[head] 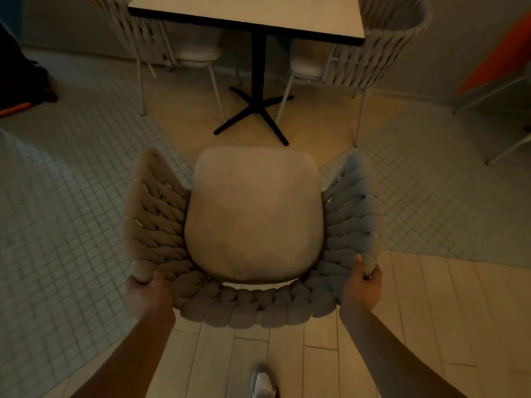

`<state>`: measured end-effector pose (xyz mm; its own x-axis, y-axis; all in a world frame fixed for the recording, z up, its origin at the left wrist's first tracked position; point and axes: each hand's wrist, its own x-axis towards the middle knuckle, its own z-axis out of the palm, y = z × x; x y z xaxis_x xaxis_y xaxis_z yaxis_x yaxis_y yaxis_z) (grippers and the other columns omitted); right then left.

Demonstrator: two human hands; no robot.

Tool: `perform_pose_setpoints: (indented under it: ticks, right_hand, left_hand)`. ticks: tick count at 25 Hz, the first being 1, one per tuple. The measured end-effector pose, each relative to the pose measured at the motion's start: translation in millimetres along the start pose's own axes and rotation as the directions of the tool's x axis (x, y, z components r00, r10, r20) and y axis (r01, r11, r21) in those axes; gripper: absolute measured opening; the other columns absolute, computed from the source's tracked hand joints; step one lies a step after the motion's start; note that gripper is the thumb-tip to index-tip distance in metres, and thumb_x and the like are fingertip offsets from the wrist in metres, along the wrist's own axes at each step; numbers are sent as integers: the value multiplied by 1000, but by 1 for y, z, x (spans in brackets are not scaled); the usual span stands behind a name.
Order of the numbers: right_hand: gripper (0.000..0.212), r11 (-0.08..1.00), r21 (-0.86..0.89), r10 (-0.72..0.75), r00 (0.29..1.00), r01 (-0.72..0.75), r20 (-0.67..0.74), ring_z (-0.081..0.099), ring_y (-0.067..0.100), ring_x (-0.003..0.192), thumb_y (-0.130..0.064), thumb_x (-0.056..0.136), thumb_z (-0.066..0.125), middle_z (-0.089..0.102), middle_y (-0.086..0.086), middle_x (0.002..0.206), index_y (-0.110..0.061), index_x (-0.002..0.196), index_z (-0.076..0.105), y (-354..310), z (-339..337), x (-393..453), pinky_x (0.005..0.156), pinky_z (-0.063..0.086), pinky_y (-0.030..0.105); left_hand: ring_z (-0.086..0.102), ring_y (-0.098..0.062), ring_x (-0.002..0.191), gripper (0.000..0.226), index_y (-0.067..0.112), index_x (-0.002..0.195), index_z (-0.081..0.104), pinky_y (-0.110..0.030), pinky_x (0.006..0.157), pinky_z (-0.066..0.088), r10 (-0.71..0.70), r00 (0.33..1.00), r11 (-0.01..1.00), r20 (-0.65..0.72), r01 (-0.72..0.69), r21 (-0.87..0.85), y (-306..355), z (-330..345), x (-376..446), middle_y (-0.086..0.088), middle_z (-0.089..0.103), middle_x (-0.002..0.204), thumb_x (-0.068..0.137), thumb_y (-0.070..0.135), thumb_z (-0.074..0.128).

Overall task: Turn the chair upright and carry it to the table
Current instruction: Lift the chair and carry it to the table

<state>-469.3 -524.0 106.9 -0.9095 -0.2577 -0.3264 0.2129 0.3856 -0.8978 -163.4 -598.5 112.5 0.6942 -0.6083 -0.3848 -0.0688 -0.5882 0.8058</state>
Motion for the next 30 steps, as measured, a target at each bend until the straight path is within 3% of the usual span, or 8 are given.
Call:
perform_pose_setpoints:
  ticks: [2,6,10,13,18,22,26,30]
  right_hand:
    - [41,1000,24,-3,1000,4,-20,62,34,107,-39,93,59,65,14,117,-14,126,58,-10,23,7,89,53,49]
    - [41,1000,11,-2,1000,2,-26,62,33,106,-40,92,59,66,10,114,-16,126,57,-33,73,24,89,53,50]
    - [43,998,61,-2,1000,4,-28,62,29,109,-41,92,59,64,5,115,-19,128,57,-57,127,34,90,53,44]
    - [45,998,55,6,1000,-4,-27,62,30,110,-43,91,59,65,7,118,-18,128,57,-68,163,43,92,53,47]
    - [48,999,47,25,998,-22,-62,62,32,110,-43,90,60,65,13,121,-13,127,57,-88,212,60,91,53,51]
    - [40,1000,14,22,997,-21,-81,63,33,102,-43,91,58,67,12,113,-14,119,60,-101,246,70,85,54,46]
    - [42,999,35,14,997,-11,-80,63,34,104,-40,93,57,66,15,116,-12,124,58,-115,275,85,84,54,45]
    - [42,999,31,35,997,-33,-64,62,35,106,-41,92,58,64,13,114,-12,124,56,-123,293,93,83,51,42]
  left_hand:
    - [65,-38,92,40,10,110,60,-52,74,56,-5,1000,1000,5,5,-27,17,19,17,-19,68,106,77,32,62]
    - [63,-33,85,35,13,105,60,-43,67,51,3,1000,1000,2,-3,-12,52,53,51,-15,68,102,77,34,61]
    - [65,-36,93,45,12,116,58,-53,76,56,2,998,1000,57,-1,-24,89,83,93,-16,67,110,78,36,61]
    - [64,-36,100,47,14,121,58,-54,81,56,1,996,999,91,2,-33,116,105,119,-15,66,116,79,32,63]
    - [63,-38,101,40,5,119,58,-46,78,53,59,995,998,81,-57,-24,147,135,156,-20,65,116,85,25,60]
    - [59,-27,86,34,6,115,59,-32,58,46,55,992,998,110,-51,-32,172,158,179,-12,62,104,84,21,60]
    - [66,-32,92,34,11,110,61,-40,70,55,35,988,999,151,-28,-42,195,183,203,-11,68,104,78,23,64]
    - [65,-29,89,41,10,115,59,-37,66,54,24,981,1000,195,-22,-13,213,196,224,-13,68,107,80,28,67]
